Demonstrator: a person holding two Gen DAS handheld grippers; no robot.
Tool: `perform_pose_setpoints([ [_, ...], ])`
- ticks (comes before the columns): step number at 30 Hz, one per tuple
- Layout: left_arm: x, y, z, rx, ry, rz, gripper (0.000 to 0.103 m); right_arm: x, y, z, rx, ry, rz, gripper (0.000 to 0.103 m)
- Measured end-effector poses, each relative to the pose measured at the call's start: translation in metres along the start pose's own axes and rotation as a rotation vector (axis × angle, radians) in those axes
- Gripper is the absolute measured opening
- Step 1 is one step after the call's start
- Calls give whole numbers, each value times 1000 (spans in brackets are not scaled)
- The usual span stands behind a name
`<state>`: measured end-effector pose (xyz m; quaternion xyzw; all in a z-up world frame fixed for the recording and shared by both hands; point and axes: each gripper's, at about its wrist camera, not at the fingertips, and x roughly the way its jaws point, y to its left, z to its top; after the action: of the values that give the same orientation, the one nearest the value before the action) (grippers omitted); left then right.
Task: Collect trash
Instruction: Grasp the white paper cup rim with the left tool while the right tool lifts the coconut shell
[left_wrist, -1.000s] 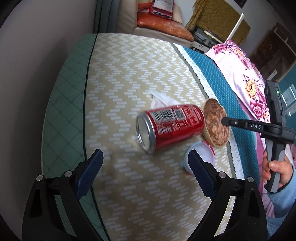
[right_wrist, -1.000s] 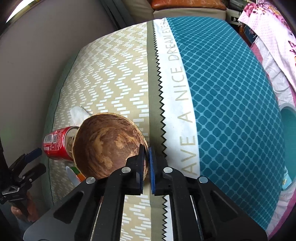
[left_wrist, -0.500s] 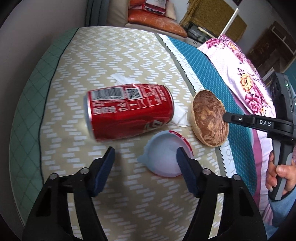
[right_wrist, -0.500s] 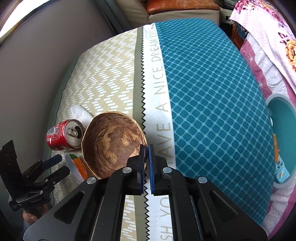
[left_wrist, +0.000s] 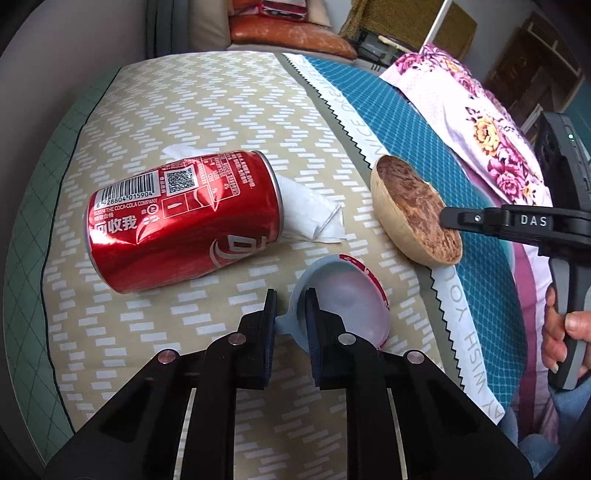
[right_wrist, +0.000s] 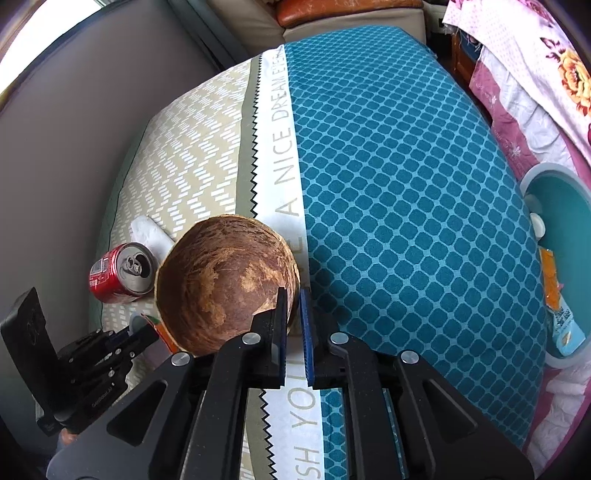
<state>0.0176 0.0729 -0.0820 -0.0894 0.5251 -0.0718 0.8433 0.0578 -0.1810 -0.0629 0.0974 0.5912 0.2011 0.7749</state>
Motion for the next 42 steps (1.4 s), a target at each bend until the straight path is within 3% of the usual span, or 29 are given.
perform_pose_setpoints([
  [9,4,-12,7,3,12,21,16,14,0,1,1,-18,27,17],
  [11,4,-20,11,7,3,31,14,12,-1,0,6,-28,31,8],
  [13,3,-24,13,13,-4,37,13,5,-7,0,20,-47,41,6],
  [20,2,-43,23,48,-19,53,11,-33,-27,-2,42,-118,61,5],
  [22,4,-47,24,59,-13,53,11,-31,-28,-3,26,-90,72,5],
  [32,2,-28,20,15,-11,55,11,-25,-19,-4,27,-62,101,23],
  [40,-1,-22,18,3,-10,42,11,14,5,4,-36,-34,75,24],
  [42,-2,-22,18,6,-9,42,11,20,8,6,-55,-39,60,12],
])
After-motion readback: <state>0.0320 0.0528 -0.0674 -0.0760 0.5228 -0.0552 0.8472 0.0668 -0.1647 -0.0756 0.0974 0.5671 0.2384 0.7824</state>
